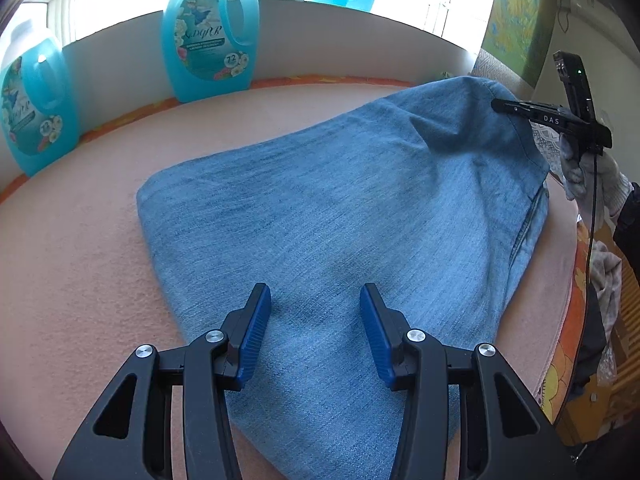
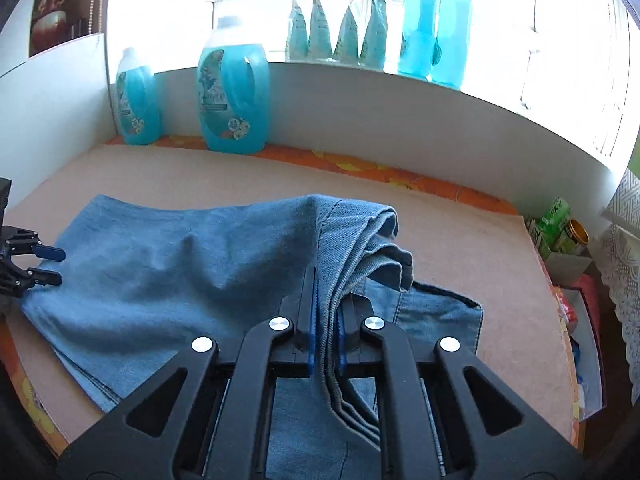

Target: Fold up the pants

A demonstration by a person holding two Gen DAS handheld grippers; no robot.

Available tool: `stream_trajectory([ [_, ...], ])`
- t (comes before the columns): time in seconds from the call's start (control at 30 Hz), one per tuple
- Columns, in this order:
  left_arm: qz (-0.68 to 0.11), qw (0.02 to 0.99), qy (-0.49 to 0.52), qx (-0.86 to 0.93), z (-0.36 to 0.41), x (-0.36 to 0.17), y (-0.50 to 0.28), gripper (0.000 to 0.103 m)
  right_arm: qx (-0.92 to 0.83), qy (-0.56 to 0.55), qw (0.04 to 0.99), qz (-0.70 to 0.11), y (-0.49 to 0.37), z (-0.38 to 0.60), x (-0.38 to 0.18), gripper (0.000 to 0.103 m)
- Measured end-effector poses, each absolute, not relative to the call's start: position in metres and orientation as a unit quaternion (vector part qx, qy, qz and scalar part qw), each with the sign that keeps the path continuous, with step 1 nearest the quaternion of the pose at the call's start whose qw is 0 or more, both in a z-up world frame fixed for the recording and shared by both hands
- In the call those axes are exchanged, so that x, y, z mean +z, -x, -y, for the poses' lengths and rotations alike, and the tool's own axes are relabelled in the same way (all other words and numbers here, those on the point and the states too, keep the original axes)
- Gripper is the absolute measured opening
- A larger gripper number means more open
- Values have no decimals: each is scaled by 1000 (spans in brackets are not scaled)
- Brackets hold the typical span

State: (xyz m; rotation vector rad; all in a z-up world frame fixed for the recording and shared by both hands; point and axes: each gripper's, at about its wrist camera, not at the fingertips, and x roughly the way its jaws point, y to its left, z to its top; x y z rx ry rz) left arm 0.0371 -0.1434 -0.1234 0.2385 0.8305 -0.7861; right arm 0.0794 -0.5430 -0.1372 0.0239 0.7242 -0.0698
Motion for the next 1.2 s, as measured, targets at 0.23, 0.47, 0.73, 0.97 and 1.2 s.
stream_trajectory([
  [0.23,-392,834,-112,-371,142,-124,-38,45,17,-251,890,-381,-93,620,-150,51],
  [0.47,-392,834,-112,-372,142,-124,-38,45,-8,-344,839,-421,-138,645,-169,53],
  [0.73,-393,833,-110,-373,140,-124,-37,45,-26,-105,946,-306,-107,579,-108,8],
  [0.97,-391,834,-117,-371,143,-124,-38,45,-97,-145,896,-409,-108,606,-153,15],
  [1.2,-382,840,-124,-364,135,-119,-34,45,-68,-286,879,-376,-31,642,-158,61],
])
